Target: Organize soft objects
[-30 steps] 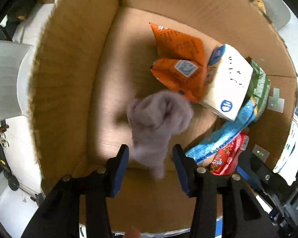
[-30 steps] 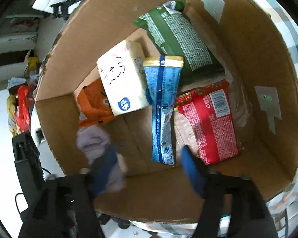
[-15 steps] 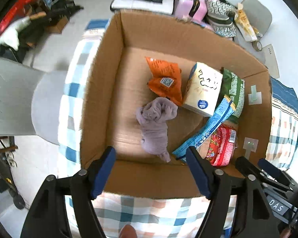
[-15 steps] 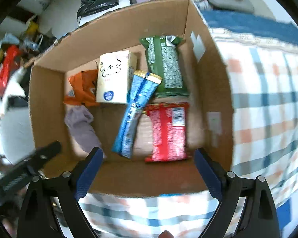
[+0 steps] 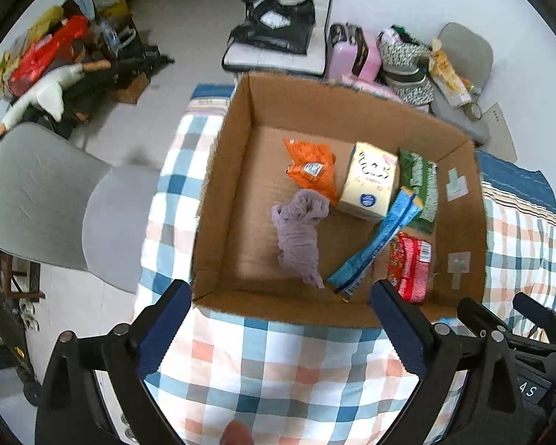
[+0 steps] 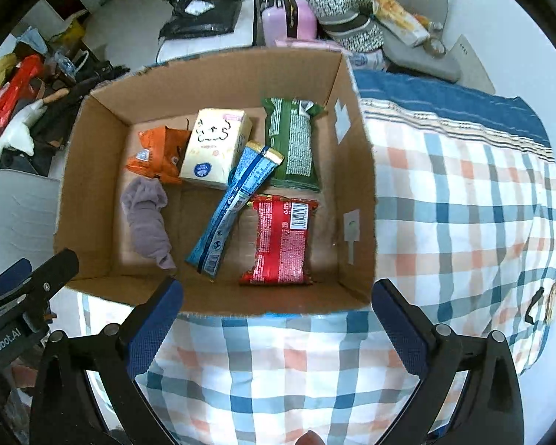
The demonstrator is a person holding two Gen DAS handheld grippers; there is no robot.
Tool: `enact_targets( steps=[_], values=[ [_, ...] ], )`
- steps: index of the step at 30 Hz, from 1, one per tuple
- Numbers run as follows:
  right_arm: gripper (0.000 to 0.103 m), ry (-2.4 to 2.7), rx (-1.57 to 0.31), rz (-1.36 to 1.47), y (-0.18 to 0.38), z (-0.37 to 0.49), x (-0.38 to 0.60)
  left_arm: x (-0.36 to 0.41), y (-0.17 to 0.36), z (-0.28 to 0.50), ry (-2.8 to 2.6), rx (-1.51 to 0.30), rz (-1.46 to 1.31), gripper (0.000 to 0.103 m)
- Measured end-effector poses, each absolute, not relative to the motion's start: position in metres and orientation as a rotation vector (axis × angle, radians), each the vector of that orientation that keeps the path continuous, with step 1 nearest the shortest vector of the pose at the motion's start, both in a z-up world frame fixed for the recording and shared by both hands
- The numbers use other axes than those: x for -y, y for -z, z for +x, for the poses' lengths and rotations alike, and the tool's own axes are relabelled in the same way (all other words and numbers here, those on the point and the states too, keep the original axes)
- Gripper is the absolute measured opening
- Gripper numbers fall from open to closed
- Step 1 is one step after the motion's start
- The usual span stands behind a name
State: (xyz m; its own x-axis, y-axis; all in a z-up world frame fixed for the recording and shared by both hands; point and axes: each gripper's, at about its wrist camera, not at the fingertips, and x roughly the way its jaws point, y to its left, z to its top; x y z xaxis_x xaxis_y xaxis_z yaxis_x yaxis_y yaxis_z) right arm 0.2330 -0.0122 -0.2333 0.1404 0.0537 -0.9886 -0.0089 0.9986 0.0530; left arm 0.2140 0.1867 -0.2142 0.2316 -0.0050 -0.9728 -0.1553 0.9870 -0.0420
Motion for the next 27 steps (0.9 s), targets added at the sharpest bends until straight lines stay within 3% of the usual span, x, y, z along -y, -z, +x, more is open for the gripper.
enact_targets(
  steps=[19,27],
  values=[
    [0.103,-0.090,-1.122,0.056,0.058,0.108,0.050,-0.153,0.046,0.102,-0.088,-0.986,-0.042,0.100],
    [0.103,-0.083,-1.026,0.058,0.005,0.071,0.062,-0.150,0.012,0.074,-0.072,-0.947,-0.042,0.100]
  ],
)
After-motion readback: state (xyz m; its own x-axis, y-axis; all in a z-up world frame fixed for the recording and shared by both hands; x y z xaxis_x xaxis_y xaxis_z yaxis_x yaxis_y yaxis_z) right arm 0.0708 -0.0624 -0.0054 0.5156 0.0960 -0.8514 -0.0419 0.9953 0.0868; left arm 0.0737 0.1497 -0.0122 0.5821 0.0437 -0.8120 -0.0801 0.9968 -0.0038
